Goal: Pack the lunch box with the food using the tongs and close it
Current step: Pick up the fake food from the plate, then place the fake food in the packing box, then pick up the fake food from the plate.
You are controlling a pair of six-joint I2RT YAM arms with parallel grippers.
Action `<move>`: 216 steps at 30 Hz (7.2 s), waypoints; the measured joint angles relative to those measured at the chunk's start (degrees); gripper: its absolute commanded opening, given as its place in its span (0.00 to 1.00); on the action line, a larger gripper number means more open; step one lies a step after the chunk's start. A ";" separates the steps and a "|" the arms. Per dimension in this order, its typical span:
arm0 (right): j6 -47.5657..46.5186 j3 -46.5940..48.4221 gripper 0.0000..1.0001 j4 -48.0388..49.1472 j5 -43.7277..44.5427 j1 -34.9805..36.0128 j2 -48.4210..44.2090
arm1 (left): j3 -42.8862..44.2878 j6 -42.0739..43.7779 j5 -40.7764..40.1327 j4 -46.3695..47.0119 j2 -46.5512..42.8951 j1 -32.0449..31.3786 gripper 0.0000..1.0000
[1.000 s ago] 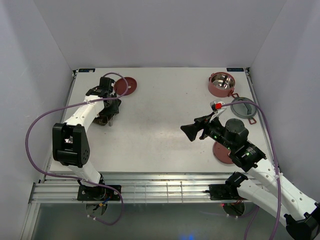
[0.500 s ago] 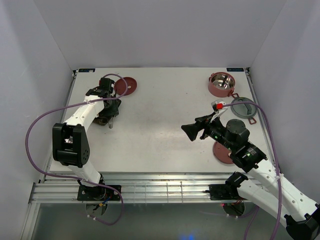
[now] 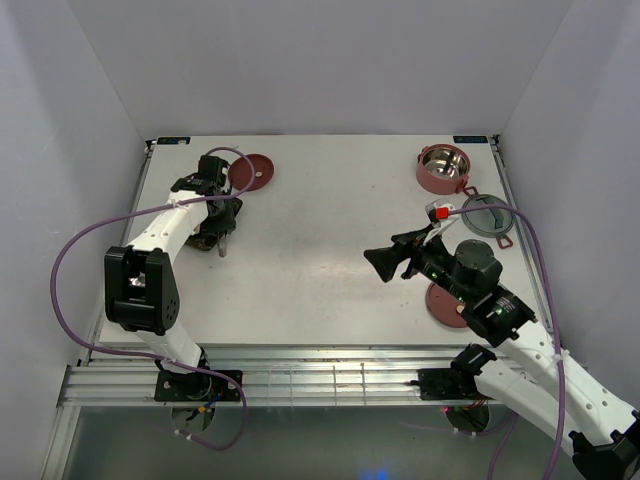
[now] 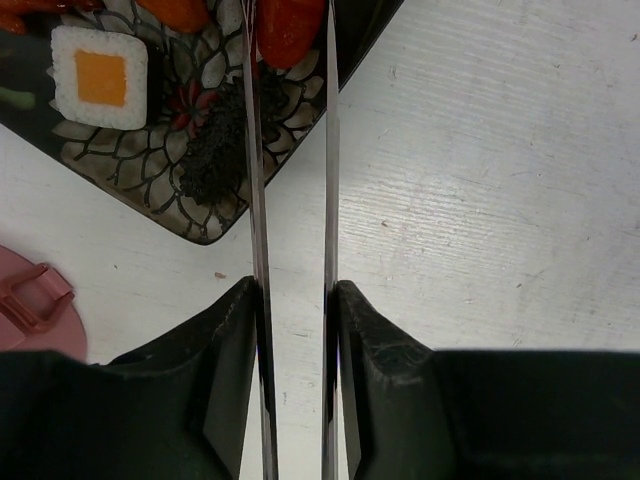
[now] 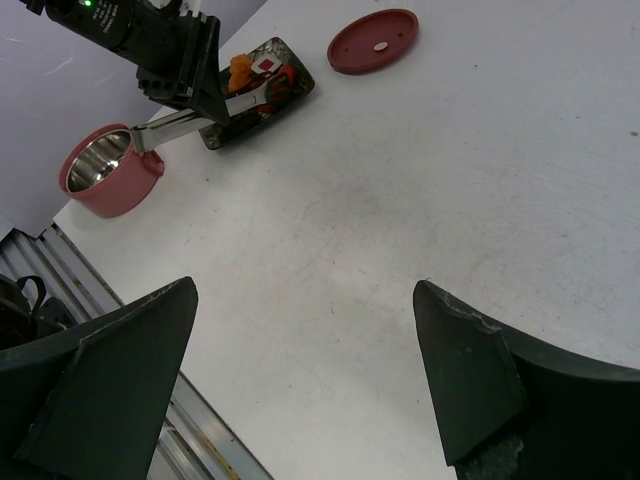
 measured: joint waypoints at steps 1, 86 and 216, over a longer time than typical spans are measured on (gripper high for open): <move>0.00 0.00 0.94 0.00 0.02 0.00 -0.04 | 0.00 -0.15 -0.11 -0.02 -0.02 0.00 0.27; 1.92 -1.81 0.95 1.99 -4.79 0.00 -1.95 | -18.32 -53.92 -22.51 -28.26 -34.77 8.20 0.47; 1.38 -1.81 0.95 1.95 -0.37 0.00 -1.22 | -1.31 -13.38 2.78 10.08 1.51 5.55 0.61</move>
